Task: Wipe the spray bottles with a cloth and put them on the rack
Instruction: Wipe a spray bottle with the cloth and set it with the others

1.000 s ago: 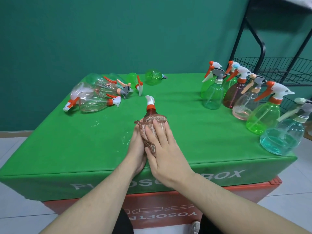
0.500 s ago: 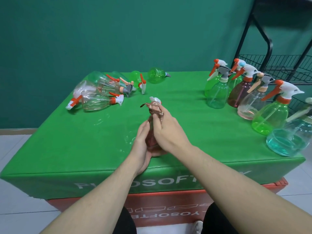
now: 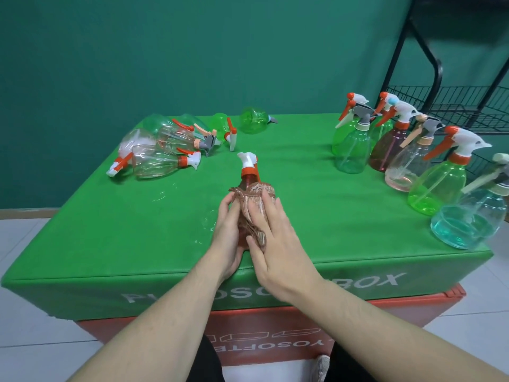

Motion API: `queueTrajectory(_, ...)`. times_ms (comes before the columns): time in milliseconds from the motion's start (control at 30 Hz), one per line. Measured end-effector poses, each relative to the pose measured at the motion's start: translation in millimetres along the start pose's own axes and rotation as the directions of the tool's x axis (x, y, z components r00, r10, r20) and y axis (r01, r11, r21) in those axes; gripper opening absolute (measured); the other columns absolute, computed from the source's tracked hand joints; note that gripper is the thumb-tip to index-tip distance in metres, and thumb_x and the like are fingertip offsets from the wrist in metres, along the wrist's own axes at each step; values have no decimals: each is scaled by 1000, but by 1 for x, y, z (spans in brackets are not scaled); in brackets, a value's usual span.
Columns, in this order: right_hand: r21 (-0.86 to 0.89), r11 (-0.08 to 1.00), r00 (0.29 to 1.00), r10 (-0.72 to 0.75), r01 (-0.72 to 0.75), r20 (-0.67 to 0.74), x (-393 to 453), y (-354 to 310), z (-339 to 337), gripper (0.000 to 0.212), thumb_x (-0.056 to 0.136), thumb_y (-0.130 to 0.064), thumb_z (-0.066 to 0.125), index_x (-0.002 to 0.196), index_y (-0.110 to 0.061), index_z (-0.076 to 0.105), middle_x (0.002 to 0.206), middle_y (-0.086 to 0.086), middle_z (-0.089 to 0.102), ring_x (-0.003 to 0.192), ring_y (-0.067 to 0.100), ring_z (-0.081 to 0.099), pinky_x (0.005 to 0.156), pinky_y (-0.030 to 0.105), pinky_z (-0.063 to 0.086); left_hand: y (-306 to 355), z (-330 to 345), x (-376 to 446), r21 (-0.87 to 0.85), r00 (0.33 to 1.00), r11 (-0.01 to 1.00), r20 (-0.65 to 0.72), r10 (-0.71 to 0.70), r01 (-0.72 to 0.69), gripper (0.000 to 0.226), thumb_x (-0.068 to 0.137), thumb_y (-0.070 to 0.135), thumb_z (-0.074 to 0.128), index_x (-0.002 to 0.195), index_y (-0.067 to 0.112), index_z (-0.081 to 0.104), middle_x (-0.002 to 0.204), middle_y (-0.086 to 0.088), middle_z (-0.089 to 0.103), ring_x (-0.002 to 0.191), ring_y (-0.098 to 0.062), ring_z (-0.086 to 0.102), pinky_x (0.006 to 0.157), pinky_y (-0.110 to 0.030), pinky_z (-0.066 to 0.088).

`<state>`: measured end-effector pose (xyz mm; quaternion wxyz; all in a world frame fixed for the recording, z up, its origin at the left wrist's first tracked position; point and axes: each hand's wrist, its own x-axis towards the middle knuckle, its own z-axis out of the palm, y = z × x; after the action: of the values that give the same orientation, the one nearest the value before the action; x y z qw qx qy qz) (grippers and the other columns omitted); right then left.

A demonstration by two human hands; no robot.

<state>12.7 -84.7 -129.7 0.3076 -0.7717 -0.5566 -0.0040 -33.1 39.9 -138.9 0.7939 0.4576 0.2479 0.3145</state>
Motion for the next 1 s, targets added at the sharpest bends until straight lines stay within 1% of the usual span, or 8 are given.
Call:
queueTrajectory(67,-31,1000,999,-1,2,32,-9,0,0,67,100,-48,17,163,-31,1,168,-7,-19,155,15,-19,126,52,6,1,0,-1,-11,1000,1000,8,21,-21,47,102,37,55,144,17,46,107,-5,78,94,-16,75,83,-33,60)
queueTrajectory(167,-65,998,997,9,-4,77,-17,0,-2,66,99,-50,13,160,-35,-7,168,-7,-22,154,14,-21,126,53,1,5,4,-5,-24,1000,1000,0,19,-19,68,84,48,66,142,16,47,106,-6,77,94,-18,74,89,-39,58)
queueTrajectory(300,-75,997,997,22,-16,73,-14,-4,-4,67,98,-52,10,160,-34,-6,168,-7,-19,155,16,-18,126,54,-1,5,2,-4,3,1000,1000,4,-30,30,54,99,48,58,139,14,52,124,-14,73,107,-25,72,96,-42,57)
queueTrajectory(433,-90,996,1000,-13,14,10,-3,-4,-4,66,101,-48,17,162,-29,5,170,-1,-11,156,24,-12,126,54,7,6,1,-3,57,994,994,39,-98,96,59,103,54,49,143,11,56,135,-13,68,126,-27,65,108,-46,50)
queueTrajectory(600,-116,993,997,-37,28,-74,27,-1,-12,66,101,-42,19,160,-12,25,169,15,12,155,34,11,127,44,11,7,5,-4,102,992,992,87,-87,78,50,105,56,42,139,24,60,129,0,72,119,-17,69,88,-38,53)
queueTrajectory(767,48,997,997,68,-67,-35,60,-5,-22,63,98,-45,21,156,-25,34,165,5,26,144,31,34,120,43,28,7,3,-4,84,989,990,94,-118,110,36,107,50,38,130,36,61,121,6,75,98,-15,75,72,-48,61)
queueTrajectory(867,118,986,991,125,-118,-53,73,-11,-28,47,103,-38,28,147,-28,42,152,6,45,126,36,52,108,46,41,5,1,-4,44,989,992,80,-123,120,40,107,50,36,136,31,58,122,1,75,95,-19,77,65,-48,61)
queueTrajectory(1000,140,970,976,208,-198,-63,72,-10,-32,33,107,-31,34,132,-19,52,130,10,58,113,37,57,99,44,45,6,3,-7,59,994,995,60,-86,82,37,110,46,35,132,27,58,118,-4,76,89,-24,78,66,-54,62)
